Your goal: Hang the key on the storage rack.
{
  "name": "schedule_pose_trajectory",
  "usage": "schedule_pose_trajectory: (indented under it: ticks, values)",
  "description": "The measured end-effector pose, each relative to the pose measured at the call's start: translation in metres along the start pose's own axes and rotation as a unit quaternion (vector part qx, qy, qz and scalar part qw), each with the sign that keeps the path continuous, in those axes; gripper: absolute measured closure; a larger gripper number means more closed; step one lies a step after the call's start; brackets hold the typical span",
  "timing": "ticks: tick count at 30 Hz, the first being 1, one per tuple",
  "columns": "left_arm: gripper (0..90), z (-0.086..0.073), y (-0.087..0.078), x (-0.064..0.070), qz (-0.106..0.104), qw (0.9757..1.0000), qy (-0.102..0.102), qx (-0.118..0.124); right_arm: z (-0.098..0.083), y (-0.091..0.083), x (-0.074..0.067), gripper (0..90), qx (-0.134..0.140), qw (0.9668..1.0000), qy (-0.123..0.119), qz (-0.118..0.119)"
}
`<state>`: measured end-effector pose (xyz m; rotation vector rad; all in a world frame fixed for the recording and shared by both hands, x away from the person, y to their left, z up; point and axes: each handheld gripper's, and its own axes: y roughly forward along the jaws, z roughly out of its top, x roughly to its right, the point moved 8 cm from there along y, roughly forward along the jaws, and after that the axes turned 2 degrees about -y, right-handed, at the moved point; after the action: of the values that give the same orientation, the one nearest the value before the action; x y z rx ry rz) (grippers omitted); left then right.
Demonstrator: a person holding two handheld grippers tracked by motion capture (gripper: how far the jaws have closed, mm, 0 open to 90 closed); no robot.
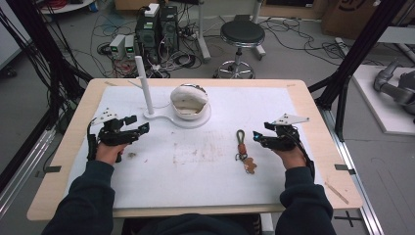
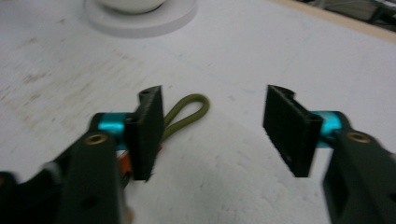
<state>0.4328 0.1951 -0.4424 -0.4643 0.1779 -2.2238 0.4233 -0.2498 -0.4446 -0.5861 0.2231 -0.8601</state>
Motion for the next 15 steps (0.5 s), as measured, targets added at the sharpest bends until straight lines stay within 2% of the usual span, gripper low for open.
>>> schedule_pose_trajectory:
  ticks: [3, 4, 5, 10, 14, 15]
  values:
    - [25.8, -0.001, 0.000, 0.001, 0.000, 1.0000, 0.002, -0.003, -0.005, 0.006, -0.009, 55.2, -0.028, 0.9991, -0.017, 0.027]
    - [25.7, -0.001, 0.000, 0.001, 0.000, 1.0000, 0.002, -0.003, -0.005, 0.006, -0.009, 55.2, -0.028, 0.9991, -0.017, 0.027]
    - [25.7, -0.001, -0.001, 0.001, 0.001, 1.0000, 0.004, -0.005, -0.009, 0.010, -0.014, 57.4, -0.045, 0.9978, -0.023, 0.043]
    - [25.7, -0.002, 0.000, 0.002, 0.005, 0.9999, 0.007, -0.013, -0.019, 0.020, -0.025, 49.2, -0.076, 0.9948, -0.019, 0.065]
    - [25.8, -0.003, 0.001, 0.006, 0.006, 0.9996, 0.017, -0.020, -0.024, 0.022, -0.030, 47.1, -0.087, 0.9931, -0.011, 0.078]
    - [25.9, -0.004, 0.003, 0.007, 0.006, 0.9996, 0.019, -0.022, -0.028, 0.024, -0.032, 46.0, -0.099, 0.9918, -0.012, 0.080]
